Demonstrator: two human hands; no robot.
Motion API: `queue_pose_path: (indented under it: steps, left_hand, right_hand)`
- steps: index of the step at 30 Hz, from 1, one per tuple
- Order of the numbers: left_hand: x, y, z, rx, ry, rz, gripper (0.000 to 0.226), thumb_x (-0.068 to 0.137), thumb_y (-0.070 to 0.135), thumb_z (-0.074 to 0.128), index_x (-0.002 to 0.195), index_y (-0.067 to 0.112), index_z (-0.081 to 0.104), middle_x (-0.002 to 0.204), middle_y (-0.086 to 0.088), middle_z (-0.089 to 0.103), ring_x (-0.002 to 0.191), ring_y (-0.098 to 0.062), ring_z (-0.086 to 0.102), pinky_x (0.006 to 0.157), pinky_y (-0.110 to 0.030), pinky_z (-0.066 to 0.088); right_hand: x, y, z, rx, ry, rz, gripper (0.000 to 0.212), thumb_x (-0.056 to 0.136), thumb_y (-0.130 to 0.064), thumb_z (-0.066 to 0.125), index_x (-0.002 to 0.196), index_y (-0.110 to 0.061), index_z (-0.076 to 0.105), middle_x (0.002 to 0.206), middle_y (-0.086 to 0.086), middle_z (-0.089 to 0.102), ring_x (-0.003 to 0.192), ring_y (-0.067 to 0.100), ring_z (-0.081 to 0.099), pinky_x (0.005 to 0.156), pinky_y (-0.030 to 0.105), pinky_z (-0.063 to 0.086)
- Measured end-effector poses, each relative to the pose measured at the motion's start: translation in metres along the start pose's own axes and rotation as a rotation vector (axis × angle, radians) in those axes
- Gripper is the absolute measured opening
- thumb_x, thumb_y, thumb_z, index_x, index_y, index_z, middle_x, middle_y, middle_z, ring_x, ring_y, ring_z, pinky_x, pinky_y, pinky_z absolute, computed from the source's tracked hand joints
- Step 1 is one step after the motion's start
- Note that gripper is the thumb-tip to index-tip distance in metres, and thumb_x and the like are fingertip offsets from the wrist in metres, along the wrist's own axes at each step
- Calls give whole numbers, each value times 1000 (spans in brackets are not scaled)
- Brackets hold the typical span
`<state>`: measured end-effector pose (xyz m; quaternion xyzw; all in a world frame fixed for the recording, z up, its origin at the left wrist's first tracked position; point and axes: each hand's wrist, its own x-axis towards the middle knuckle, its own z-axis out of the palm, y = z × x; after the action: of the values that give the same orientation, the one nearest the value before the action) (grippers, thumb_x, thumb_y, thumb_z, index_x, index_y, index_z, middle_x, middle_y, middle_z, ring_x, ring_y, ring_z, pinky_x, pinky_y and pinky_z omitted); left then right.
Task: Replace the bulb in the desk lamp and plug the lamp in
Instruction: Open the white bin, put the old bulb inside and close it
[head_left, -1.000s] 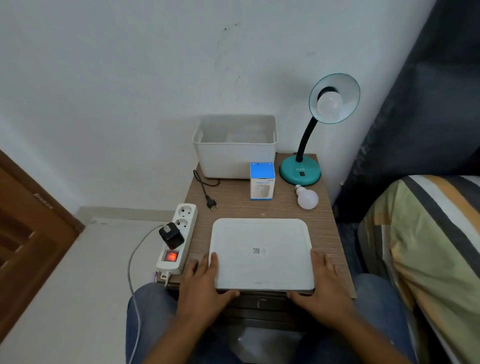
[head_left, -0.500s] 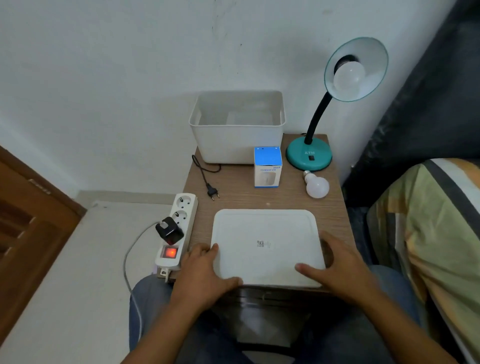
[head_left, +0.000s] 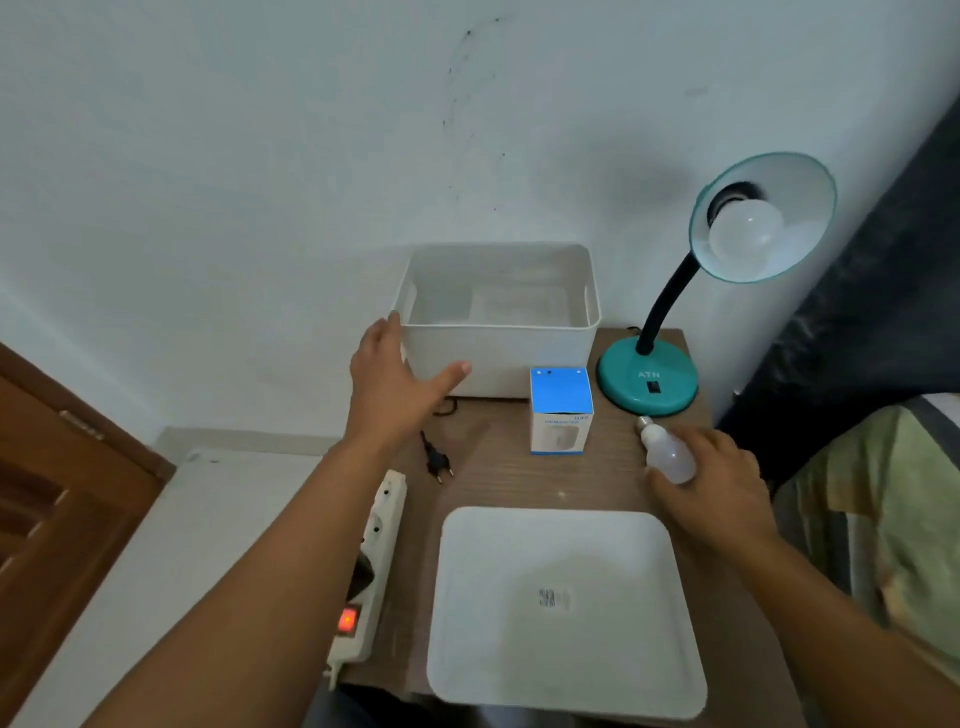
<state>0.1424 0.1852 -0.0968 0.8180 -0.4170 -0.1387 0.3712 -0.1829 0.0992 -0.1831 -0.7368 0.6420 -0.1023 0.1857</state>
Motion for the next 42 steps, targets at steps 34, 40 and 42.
queue_pose_path:
  steps: [34, 40, 42]
  left_hand:
    - [58, -23, 18, -351, 117, -75, 86, 78, 35, 86, 152, 19, 45, 155, 3, 47, 140, -13, 47, 117, -38, 40]
    - [59, -20, 16, -315, 96, -84, 86, 80, 35, 86, 152, 18, 43, 151, -4, 52, 139, -15, 48, 116, -36, 40]
    - [58, -19, 13, -304, 75, -80, 86, 81, 34, 85, 153, 17, 42, 152, -5, 52, 139, -17, 48, 116, -36, 39]
  right_hand:
    - [163, -173, -54, -220, -67, -304, 56, 74, -57, 69, 126, -50, 51, 119, -4, 62, 117, 27, 45, 87, 41, 28]
    - [157, -171, -51, -171, -87, -315, 67, 80, -55, 67, 140, -45, 41, 138, -2, 54, 125, 31, 43, 97, 46, 32]
    - [152, -167, -54, -108, 6, -349, 66, 83, -55, 63, 143, -42, 38, 143, -2, 50, 127, 32, 44, 99, 49, 34]
